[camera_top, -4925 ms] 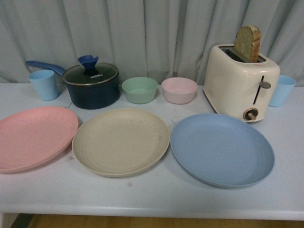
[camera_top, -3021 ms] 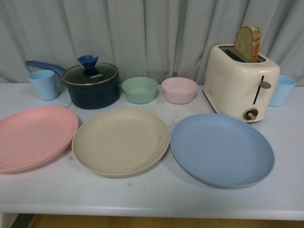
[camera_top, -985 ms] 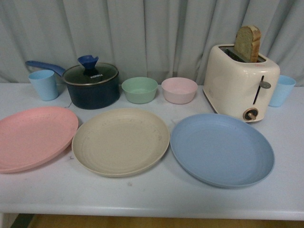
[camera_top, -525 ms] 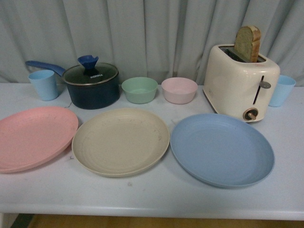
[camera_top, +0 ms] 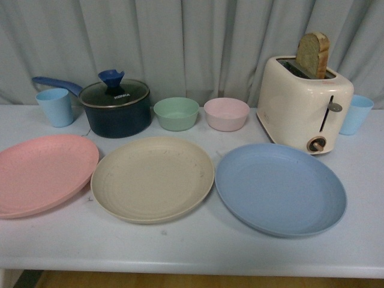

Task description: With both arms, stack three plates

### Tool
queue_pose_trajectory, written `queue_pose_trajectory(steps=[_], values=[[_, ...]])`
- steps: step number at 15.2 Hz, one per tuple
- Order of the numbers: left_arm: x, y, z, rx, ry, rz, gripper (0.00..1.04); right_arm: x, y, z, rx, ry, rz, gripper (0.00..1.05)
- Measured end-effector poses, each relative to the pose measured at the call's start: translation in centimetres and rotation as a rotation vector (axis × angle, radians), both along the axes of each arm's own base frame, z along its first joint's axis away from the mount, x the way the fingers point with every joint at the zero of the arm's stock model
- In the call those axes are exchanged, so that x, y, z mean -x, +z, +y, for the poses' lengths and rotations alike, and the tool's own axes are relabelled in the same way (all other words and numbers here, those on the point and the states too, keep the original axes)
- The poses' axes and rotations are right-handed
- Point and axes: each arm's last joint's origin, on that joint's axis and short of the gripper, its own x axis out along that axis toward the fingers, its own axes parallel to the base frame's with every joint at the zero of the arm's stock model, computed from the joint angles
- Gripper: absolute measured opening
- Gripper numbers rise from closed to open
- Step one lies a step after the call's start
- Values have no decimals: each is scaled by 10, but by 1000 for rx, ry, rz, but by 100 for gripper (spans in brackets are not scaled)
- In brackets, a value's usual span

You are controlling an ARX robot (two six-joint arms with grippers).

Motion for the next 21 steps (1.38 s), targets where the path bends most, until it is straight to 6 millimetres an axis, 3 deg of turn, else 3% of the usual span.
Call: queue_pose_trajectory(steps=[16,17,19,21], values=[[0,-1,0,8,13,20,98,0,0,0,0,0,0,98],[-3,-1,-1,65,162,180,98,0,0,0,0,-1,0,98],[-20,9,15,163,400,181,98,0,0,0,0,-2,1,98],[-46,28,34,195,381,133,98,0,0,0,0,0,0,98]])
